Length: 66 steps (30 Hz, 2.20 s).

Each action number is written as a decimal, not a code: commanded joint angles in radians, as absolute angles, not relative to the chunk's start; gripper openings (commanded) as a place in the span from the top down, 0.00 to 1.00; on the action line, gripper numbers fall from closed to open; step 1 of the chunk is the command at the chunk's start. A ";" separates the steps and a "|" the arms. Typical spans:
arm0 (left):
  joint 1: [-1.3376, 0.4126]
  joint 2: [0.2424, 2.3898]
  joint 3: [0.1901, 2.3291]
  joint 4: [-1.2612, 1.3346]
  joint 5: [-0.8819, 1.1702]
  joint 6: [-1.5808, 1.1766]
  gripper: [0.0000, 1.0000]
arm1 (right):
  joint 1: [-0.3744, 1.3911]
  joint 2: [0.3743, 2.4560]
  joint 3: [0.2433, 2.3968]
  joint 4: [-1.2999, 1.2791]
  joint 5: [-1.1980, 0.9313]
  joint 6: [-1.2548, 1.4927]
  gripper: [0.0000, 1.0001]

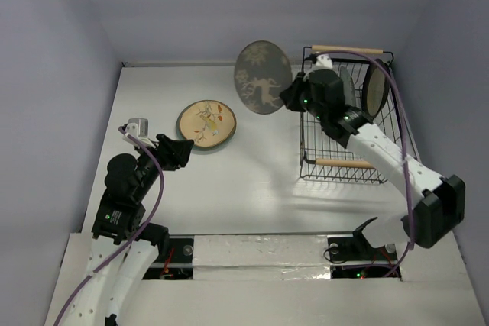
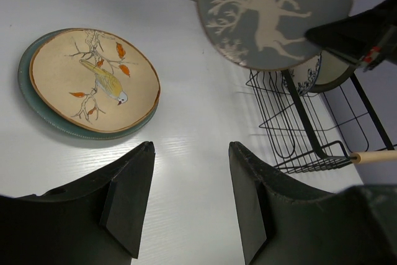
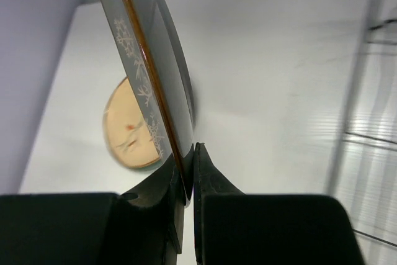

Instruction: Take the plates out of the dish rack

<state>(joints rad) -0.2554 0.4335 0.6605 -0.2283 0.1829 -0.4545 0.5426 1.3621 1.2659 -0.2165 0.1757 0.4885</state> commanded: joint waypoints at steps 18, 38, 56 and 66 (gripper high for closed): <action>-0.252 0.420 0.649 -0.181 0.187 -0.462 0.52 | 0.670 1.888 1.325 0.460 -0.219 1.019 1.00; -0.252 0.410 0.647 -0.179 0.195 -0.462 0.52 | 0.729 2.037 1.347 0.416 -0.288 0.991 0.51; -0.252 0.393 0.649 -0.179 0.195 -0.460 0.52 | 0.738 1.580 1.178 -0.059 0.043 0.557 1.00; -0.252 0.382 0.646 -0.175 0.193 -0.459 0.85 | 0.525 1.337 1.434 -0.547 0.653 0.328 0.92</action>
<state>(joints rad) -0.2554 0.3958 0.6601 -0.2283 0.1837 -0.4614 0.5903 1.3033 1.3640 -0.3168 0.3573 0.4458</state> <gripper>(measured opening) 0.207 0.052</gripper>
